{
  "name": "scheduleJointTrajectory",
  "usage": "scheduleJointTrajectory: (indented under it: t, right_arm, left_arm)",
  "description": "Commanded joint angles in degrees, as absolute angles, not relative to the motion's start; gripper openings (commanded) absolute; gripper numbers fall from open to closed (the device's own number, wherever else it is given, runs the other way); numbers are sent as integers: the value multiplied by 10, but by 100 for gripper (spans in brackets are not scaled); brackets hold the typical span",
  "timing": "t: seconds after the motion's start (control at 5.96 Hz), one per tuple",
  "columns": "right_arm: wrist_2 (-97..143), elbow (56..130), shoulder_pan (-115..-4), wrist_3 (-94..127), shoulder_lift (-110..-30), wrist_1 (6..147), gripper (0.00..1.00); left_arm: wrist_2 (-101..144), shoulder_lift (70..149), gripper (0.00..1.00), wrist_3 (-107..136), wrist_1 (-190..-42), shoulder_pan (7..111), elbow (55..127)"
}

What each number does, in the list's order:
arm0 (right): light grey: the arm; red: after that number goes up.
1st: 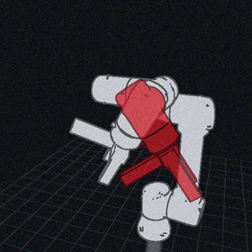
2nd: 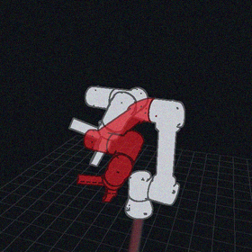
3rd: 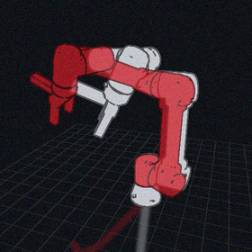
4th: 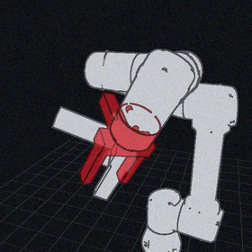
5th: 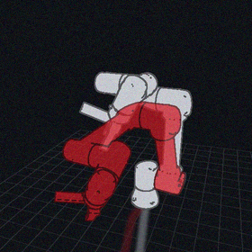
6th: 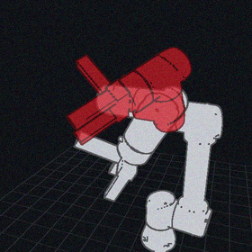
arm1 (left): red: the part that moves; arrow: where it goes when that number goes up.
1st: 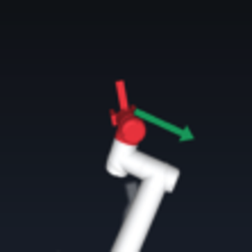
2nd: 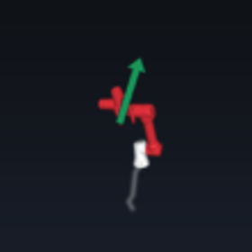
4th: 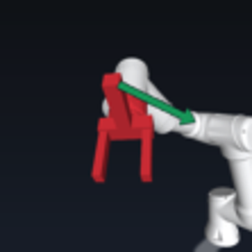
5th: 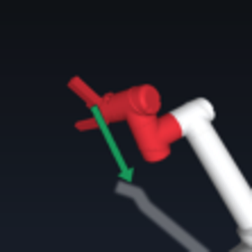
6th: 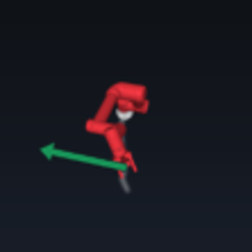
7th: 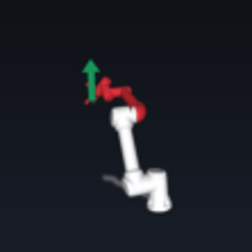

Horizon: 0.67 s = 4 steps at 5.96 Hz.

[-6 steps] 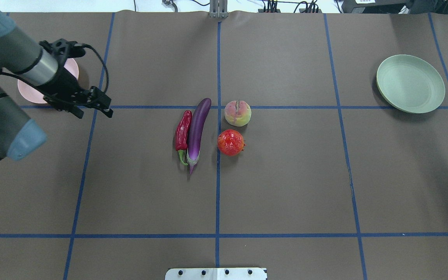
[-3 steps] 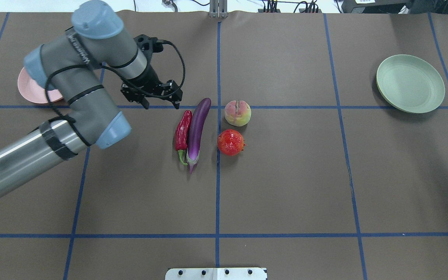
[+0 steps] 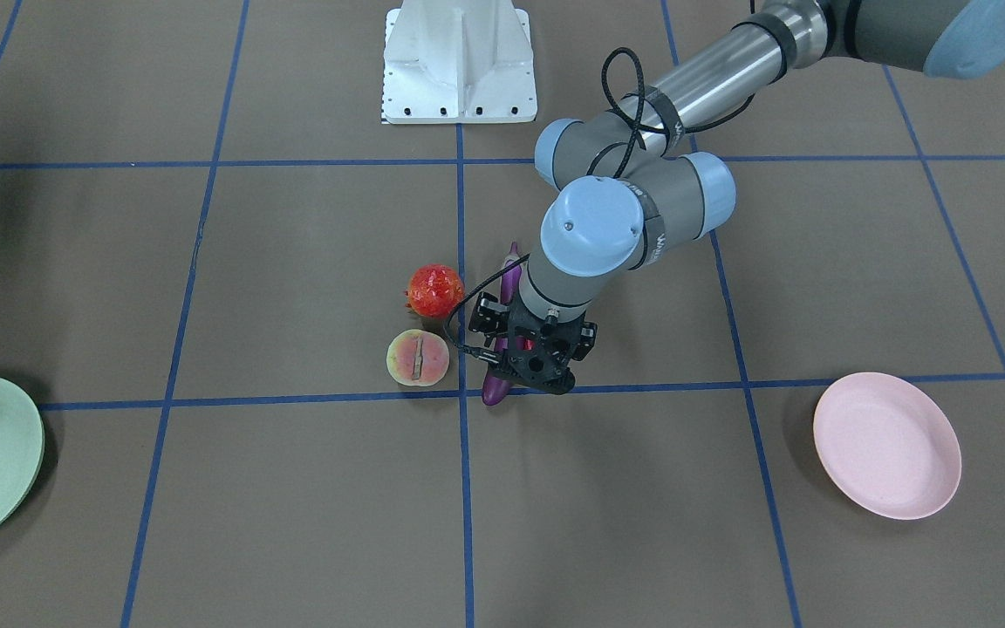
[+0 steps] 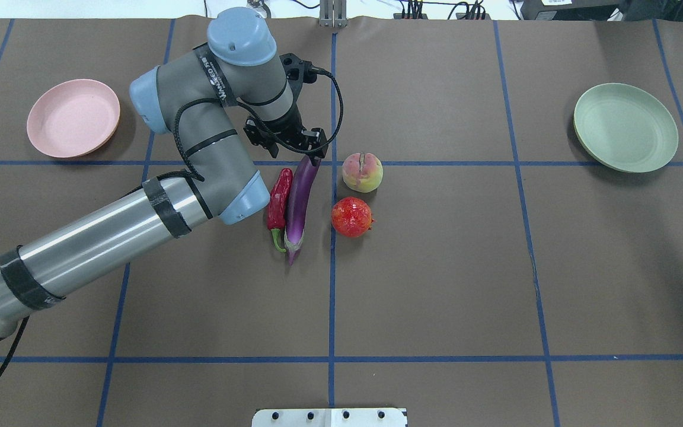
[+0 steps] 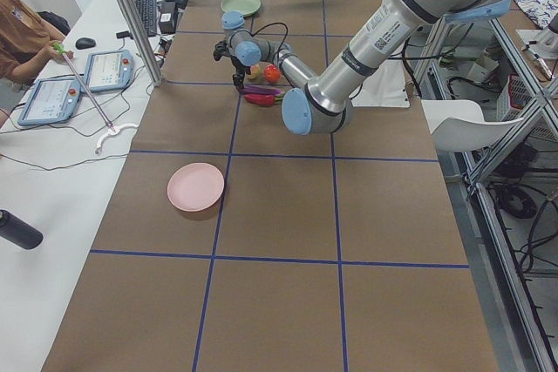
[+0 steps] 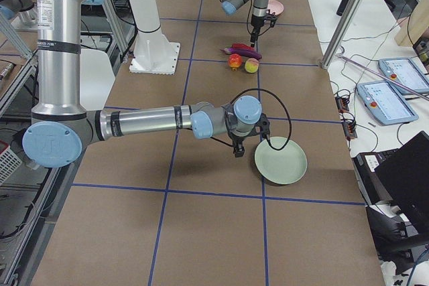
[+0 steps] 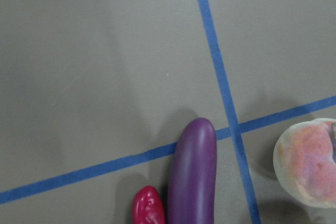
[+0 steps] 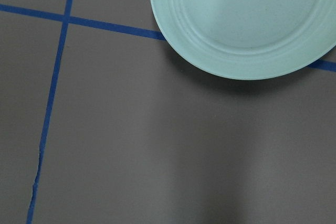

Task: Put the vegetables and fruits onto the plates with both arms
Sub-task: 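Reach the left gripper down to the purple eggplant and grasp it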

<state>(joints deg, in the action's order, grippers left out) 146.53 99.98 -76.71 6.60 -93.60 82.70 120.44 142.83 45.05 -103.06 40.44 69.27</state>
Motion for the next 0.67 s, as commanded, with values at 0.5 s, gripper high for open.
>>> scheduleJointTrajectory:
  t: [0.5]
  right_arm:
    - [1465, 992, -763, 66, -935, 827, 100]
  left_arm:
    - [1149, 1461, 85, 443, -1044, 375, 631]
